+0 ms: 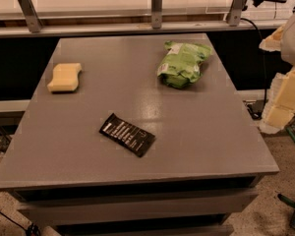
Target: Move rxbar chocolate near sponge
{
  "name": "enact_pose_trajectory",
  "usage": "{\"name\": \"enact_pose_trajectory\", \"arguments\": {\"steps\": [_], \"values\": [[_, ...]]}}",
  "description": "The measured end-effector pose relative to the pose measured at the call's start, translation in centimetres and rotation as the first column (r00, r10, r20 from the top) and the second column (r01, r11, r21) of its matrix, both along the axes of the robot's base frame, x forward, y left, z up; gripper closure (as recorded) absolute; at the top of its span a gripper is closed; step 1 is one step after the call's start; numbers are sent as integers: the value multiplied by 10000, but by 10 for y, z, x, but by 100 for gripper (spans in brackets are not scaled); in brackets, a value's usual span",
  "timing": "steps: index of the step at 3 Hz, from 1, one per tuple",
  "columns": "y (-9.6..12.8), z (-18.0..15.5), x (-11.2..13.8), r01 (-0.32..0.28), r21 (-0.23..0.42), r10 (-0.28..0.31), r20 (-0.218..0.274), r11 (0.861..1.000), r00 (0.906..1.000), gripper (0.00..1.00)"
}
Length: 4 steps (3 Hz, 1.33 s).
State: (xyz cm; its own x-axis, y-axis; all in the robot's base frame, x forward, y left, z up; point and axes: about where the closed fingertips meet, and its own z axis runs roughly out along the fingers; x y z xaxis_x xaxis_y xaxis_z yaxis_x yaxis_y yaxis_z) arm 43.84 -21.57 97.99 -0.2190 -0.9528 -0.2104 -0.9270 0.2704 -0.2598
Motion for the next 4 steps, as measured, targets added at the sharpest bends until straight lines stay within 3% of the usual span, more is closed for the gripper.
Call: {"name": "enact_pose_trajectory", "arguments": {"steps": [1,3,4], "values": [[4,1,1,-83,70,83,35,9999,10000,0],[75,-11,3,-1181,579,1189,-118,9913,9928,0],[120,-19,4,-1898,1006,1916,-81,9766,9814,0]]}}
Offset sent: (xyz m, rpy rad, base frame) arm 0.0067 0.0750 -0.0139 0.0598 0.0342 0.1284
